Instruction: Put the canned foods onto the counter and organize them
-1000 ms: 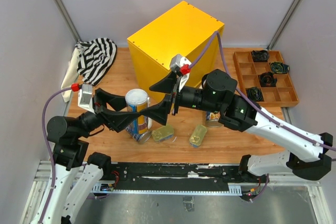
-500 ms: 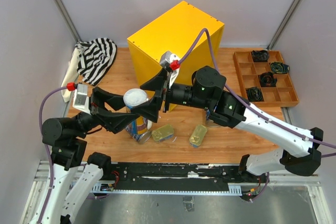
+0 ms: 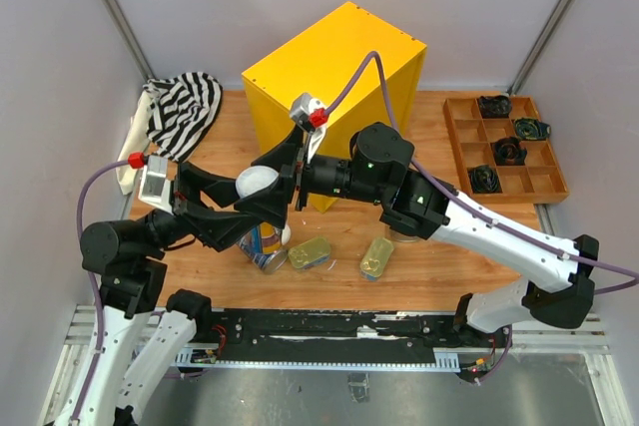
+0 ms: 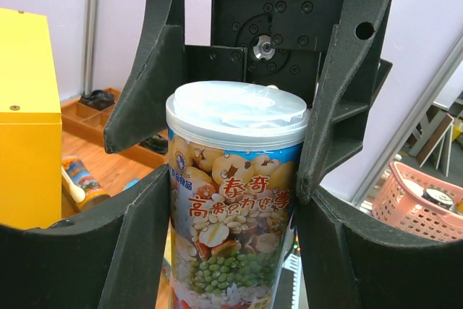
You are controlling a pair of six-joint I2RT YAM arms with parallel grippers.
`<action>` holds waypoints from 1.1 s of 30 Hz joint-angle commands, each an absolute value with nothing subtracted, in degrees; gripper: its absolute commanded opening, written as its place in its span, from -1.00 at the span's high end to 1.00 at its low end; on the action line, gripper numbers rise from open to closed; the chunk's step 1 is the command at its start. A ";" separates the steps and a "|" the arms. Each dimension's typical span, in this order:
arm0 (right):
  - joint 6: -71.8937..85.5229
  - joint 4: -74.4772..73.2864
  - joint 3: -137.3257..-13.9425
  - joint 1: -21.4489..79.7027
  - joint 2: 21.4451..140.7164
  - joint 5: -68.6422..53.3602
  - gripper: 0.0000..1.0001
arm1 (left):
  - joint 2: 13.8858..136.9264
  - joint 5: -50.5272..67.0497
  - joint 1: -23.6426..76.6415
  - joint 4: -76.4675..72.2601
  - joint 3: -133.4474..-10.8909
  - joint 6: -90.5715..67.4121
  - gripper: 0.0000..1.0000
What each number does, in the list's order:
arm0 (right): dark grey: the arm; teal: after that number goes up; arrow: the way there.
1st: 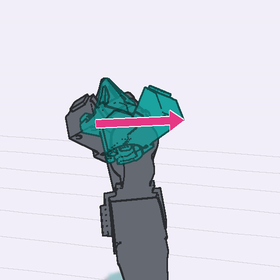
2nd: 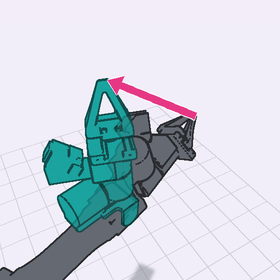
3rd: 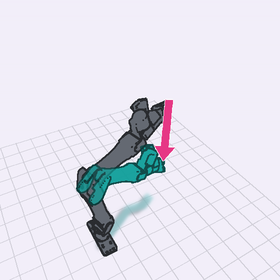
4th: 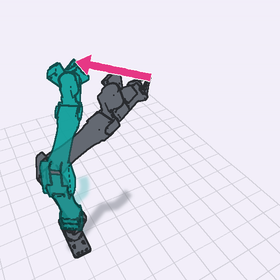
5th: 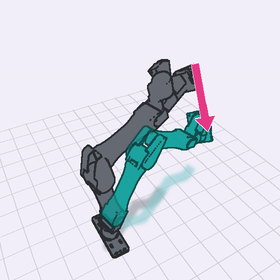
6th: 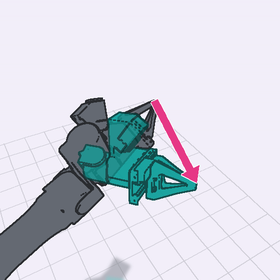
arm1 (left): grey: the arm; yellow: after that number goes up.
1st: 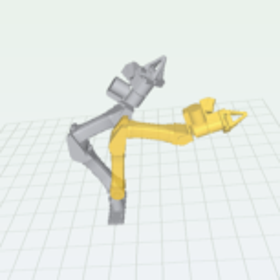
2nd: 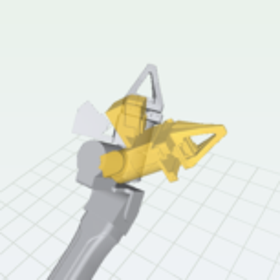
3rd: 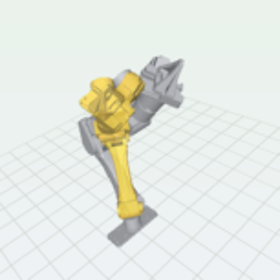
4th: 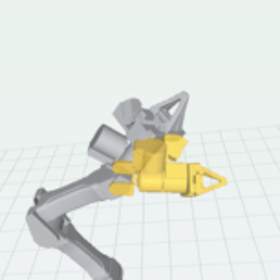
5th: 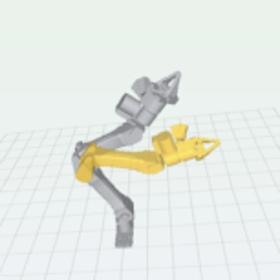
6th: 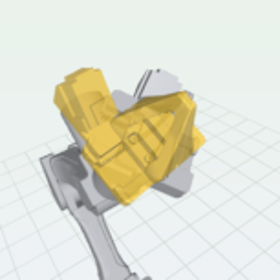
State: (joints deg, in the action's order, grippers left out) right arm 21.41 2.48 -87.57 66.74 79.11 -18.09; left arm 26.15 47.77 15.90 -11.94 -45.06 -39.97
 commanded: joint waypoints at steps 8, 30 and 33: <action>22.84 5.40 -90.59 67.85 81.10 -21.41 -0.22 | 25.21 46.03 16.21 -19.37 -46.49 -41.38 0.99; 19.33 2.13 -92.67 67.66 79.37 -21.07 0.99 | 23.30 41.80 16.19 -13.23 -47.33 -40.62 -0.39; 18.84 1.68 -93.44 67.60 79.37 -21.14 0.99 | 23.26 41.84 16.26 -12.97 -47.29 -40.54 -0.45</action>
State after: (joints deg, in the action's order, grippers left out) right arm 21.47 1.74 -90.21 67.18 81.12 -21.43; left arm 24.45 45.45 15.94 -9.61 -44.99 -40.29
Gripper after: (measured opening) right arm 0.682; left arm 0.717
